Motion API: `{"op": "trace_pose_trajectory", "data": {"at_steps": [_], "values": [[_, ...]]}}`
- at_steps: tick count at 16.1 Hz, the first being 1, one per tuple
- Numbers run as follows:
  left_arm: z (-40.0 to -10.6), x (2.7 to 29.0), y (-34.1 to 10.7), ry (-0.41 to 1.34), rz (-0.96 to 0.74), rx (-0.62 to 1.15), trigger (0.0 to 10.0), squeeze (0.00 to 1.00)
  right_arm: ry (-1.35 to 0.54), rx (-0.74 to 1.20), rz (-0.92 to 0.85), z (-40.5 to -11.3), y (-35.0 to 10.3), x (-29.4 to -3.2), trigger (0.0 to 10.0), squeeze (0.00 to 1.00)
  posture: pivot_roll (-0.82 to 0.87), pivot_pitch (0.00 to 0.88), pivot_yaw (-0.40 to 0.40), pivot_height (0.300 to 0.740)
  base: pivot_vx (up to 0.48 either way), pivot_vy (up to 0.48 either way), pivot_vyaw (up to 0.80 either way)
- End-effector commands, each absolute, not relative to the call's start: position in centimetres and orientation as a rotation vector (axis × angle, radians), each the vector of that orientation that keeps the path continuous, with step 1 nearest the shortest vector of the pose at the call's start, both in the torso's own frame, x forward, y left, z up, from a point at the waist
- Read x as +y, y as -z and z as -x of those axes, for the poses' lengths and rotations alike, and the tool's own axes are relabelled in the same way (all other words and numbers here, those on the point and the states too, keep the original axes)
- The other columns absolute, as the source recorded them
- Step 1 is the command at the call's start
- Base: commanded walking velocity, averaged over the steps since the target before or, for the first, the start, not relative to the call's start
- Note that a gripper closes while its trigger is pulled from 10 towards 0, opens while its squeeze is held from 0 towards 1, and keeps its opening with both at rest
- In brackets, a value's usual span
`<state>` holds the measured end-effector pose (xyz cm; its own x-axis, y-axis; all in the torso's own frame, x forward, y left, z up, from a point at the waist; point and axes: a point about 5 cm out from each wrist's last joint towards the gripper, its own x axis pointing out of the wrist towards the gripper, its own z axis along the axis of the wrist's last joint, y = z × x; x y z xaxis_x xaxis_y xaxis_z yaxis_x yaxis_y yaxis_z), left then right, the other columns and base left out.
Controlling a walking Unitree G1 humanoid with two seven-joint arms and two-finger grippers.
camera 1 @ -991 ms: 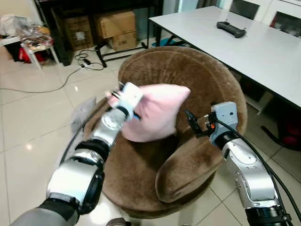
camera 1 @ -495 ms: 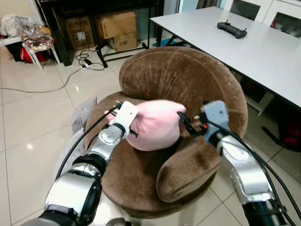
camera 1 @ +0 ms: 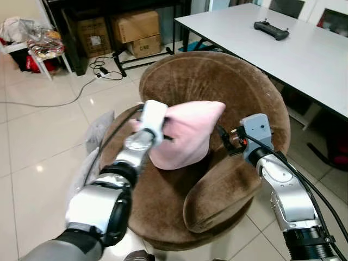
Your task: Move the pillow to the sofa from floor
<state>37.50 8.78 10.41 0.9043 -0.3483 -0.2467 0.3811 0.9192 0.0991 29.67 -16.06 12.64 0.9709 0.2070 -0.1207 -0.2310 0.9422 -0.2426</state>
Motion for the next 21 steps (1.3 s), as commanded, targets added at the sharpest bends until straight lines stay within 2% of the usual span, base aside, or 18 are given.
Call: {"op": "trace_pose_trajectory", "data": {"at_steps": [1,5,7,9,10,11,15,16,18,20,21], "values": [[-38.0,8.6,-11.6,0.415,-0.169,0.2,10.0,0.0,-0.201,0.1,0.247,-29.5,-12.7,-16.4,10.0,0.0,-0.14,0.0,0.069,0.74,0.0,0.0,0.0],[-37.6,9.7,-11.7,0.653,-0.425,0.176,10.0,0.0,-0.228,0.094,0.232,-29.3,-12.6,-15.5,10.0,0.0,-0.11,0.0,0.051,0.74,0.0,0.0,0.0],[-37.3,13.4,-12.4,0.786,-0.573,0.179,10.0,0.0,-0.255,0.08,0.216,-29.4,-12.8,-15.0,10.0,0.0,-0.09,0.0,0.037,0.74,0.0,0.0,0.0],[-37.2,15.5,-13.1,0.81,-0.62,0.188,10.0,0.0,-0.279,0.069,0.209,-29.3,-12.9,-14.7,10.0,0.0,-0.07,0.0,0.028,0.74,0.0,0.0,0.0],[-37.2,18.8,-15.6,0.793,-0.706,0.149,10.0,0.0,-0.323,0.037,0.193,-29.3,-13.3,-14.2,10.0,0.0,-0.05,0.0,0.017,0.74,0.0,0.0,0.0],[-37.1,20.0,-17.1,0.773,-0.737,0.109,10.0,0.0,-0.36,0.007,0.175,-29.3,-13.8,-13.8,10.0,0.0,-0.04,0.0,0.009,0.74,0.0,0.0,0.0],[-37.1,20.4,-17.6,0.765,-0.748,0.093,10.0,0.0,-0.378,-0.005,0.168,-29.3,-14.0,-13.6,10.0,0.0,-0.04,0.0,0.009,0.74,0.0,0.0,0.0],[-36.0,20.6,-17.1,0.801,-0.843,0.069,10.0,0.0,-0.604,-0.114,0.194,-29.9,-17.0,-11.1,10.0,1.0,-0.01,0.0,-0.009,0.74,0.0,0.0,0.0],[-35.2,20.2,-16.2,0.84,-0.897,0.076,10.0,0.0,-0.739,-0.174,0.212,-30.2,-18.8,-9.6,10.0,1.0,0.0,0.0,-0.015,0.74,0.0,0.0,0.0],[-34.9,19.6,-15.8,0.793,-0.87,0.045,10.0,0.0,-0.78,-0.164,0.262,-30.3,-18.9,-9.2,10.0,1.0,0.0,0.0,-0.021,0.74,0.0,0.0,0.0],[-34.6,19.7,-16.0,0.688,-0.765,0.002,10.0,0.0,-0.666,-0.119,0.286,-30.6,-18.0,-10.0,10.0,1.0,0.0,0.0,-0.013,0.74,0.0,0.0,0.0]]}}
